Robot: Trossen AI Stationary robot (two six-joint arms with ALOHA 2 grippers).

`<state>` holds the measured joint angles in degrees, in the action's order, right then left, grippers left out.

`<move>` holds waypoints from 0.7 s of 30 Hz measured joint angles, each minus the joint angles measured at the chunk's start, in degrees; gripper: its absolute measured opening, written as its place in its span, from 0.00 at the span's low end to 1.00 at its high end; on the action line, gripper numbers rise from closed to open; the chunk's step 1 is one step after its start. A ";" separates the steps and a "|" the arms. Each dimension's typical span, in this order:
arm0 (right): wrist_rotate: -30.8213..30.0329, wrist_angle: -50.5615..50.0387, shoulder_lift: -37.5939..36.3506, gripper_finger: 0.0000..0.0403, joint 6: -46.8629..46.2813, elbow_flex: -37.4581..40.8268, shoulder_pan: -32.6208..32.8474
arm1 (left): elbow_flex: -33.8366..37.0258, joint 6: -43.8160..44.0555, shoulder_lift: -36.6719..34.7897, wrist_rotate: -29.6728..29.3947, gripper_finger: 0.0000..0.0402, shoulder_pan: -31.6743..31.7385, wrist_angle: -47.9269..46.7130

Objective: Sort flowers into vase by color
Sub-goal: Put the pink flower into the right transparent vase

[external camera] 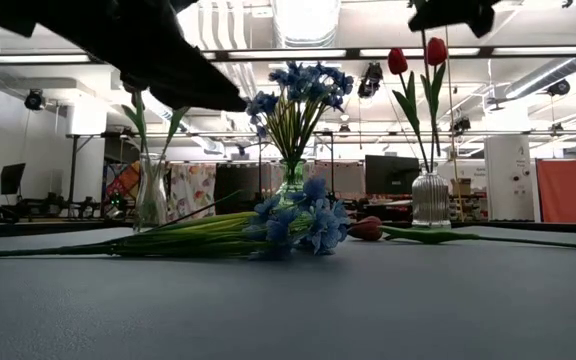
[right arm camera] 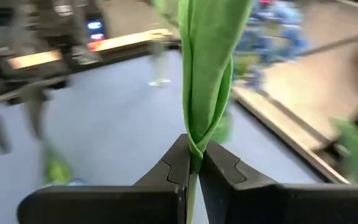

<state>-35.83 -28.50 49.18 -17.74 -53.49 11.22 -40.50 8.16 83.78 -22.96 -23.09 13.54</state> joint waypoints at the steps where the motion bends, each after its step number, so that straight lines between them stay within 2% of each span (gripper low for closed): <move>1: -1.32 -1.29 -0.53 0.04 -0.64 0.00 -0.77 | -0.69 0.11 -0.39 -0.04 0.44 0.00 -2.34; 7: -6.41 -5.18 -1.67 0.04 -1.85 0.07 -6.05 | -4.20 0.15 -1.44 -0.04 0.44 -0.11 -11.19; 15: -6.27 -4.63 -2.74 0.04 1.09 0.07 -13.49 | -7.36 -0.08 -1.37 -1.92 0.44 -0.10 -17.34; 21: -6.27 1.57 -3.35 0.04 7.10 0.09 -16.68 | -7.12 -0.56 -1.35 -2.12 0.44 -0.07 -17.64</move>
<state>-42.10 -26.93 45.83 -10.64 -53.41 -5.45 -47.63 7.60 82.43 -25.08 -23.16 -4.10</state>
